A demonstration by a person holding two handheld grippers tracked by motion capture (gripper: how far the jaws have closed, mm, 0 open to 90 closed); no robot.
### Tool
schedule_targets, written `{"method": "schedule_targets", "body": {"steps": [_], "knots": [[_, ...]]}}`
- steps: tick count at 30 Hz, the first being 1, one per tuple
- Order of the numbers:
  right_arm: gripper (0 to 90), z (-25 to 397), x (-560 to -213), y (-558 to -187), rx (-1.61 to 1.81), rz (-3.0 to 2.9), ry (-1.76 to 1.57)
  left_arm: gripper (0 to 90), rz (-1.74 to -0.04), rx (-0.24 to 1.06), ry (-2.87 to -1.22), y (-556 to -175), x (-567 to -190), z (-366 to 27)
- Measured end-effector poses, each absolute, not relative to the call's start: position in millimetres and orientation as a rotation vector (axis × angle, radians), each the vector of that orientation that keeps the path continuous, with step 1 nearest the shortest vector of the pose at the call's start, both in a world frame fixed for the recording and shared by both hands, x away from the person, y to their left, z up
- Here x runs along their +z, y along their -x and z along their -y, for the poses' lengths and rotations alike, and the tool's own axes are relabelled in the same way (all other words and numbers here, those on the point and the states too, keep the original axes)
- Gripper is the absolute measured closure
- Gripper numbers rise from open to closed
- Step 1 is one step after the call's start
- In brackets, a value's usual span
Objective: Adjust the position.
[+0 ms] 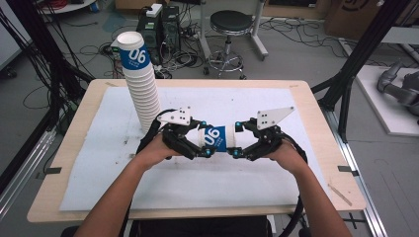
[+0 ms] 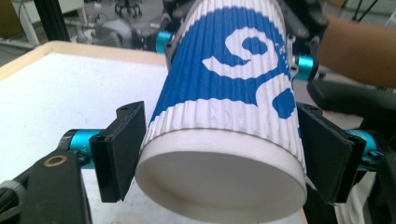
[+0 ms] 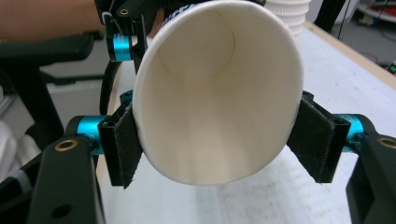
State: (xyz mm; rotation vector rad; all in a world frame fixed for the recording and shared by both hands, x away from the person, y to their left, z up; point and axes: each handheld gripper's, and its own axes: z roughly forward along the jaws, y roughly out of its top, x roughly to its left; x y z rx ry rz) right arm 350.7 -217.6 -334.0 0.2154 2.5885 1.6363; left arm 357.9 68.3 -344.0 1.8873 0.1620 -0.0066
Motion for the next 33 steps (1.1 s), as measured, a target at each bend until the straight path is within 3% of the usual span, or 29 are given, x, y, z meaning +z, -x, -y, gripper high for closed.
{"method": "schedule_targets", "body": {"steps": [7,9,18,23,33], "knots": [[26.4,217,-327,-353,1.53,-2.655,-0.199,27.3,-0.137,-0.03,-1.923,-360,-347,-66],[22.1,217,-327,-353,1.568,-2.65,-0.223,27.8,-0.119,-0.042,-1.921,-360,-348,-66],[18.8,223,-325,-352,1.921,-2.397,-0.418,28.6,-0.186,-0.051,-1.752,-361,-360,-73],[14.4,224,-327,-354,1.89,-2.401,-0.451,28.7,-0.185,-0.049,-1.726,-362,-362,-78],[23.8,213,-326,-356,1.699,-2.55,-0.316,28.5,-0.171,0.017,-1.866,-358,-360,-71]]}}
